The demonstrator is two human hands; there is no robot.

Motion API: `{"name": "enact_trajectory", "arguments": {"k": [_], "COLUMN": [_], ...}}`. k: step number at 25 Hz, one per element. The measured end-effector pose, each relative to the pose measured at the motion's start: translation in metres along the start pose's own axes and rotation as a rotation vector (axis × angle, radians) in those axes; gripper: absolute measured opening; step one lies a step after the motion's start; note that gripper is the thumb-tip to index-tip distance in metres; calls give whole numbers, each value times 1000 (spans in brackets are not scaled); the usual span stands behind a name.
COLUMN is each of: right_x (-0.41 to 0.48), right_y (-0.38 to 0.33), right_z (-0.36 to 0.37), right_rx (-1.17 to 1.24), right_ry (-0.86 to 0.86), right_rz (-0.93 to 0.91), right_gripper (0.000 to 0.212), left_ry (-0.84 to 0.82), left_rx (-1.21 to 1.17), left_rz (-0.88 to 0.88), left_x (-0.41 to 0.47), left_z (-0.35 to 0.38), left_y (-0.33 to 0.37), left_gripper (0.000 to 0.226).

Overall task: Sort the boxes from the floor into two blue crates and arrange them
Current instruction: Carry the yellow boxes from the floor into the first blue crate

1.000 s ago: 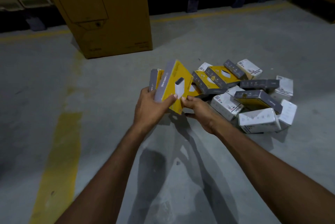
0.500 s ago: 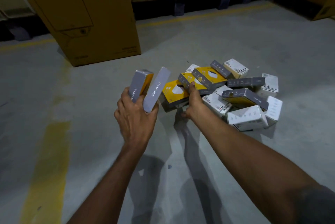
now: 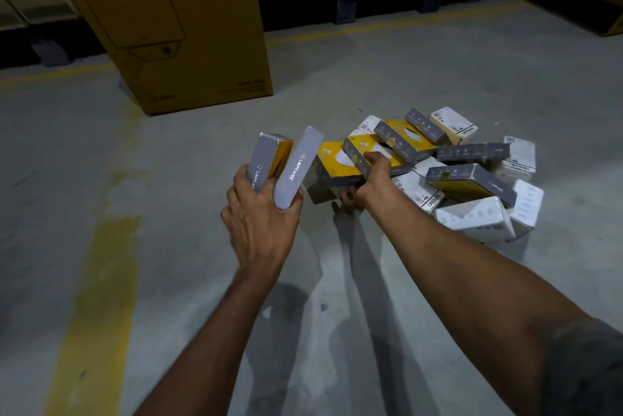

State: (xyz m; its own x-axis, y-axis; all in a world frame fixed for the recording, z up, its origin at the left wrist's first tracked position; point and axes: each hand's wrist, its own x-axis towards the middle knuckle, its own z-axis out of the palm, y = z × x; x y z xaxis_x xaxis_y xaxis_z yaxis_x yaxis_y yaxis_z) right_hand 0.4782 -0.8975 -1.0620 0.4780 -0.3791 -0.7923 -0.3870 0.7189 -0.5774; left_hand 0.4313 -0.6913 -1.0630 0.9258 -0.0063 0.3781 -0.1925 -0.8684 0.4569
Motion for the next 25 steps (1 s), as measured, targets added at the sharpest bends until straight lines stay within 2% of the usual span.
{"name": "enact_trajectory", "arguments": {"k": [3, 8, 9, 11, 12, 14, 16, 18, 22, 25], "right_x": [1, -16, -19, -19, -23, -58, -101, -146, -258, -343], "right_y": [-2, 4, 9, 12, 13, 7, -1, -7, -26, -54], "right_z": [-5, 6, 13, 30, 37, 48, 56, 61, 82, 103], "right_rx": [25, 16, -2, -134, -192, -356, -625, -829, -1083, -1111], "right_ry": [-30, -89, -111, -109, -105, -80, -64, -15, 39, 37], "right_rz": [38, -32, -78, -260, -352, -602, -817, -1019, -1521, -1717], "right_gripper": [28, 22, 35, 91, 100, 86, 69, 61, 60, 65], "left_ry": [16, 49, 61, 104, 128, 162, 190, 216, 294, 338], "left_rx": [-20, -44, -46, -60, -71, -105, -124, -140, -191, -201], "left_rz": [-25, -49, -70, -112, -128, -165, -257, -335, -389, -412], "left_x": [5, 16, 19, 27, 30, 38, 47, 56, 84, 112], "left_z": [-5, -22, -26, -41, -50, -75, -113, -157, -270, -365], "left_y": [-3, -3, -4, -4, -4, -3, -1, 4, 24, 50], "left_gripper": [51, 50, 50, 49, 49, 50, 51, 50, 52, 56]}}
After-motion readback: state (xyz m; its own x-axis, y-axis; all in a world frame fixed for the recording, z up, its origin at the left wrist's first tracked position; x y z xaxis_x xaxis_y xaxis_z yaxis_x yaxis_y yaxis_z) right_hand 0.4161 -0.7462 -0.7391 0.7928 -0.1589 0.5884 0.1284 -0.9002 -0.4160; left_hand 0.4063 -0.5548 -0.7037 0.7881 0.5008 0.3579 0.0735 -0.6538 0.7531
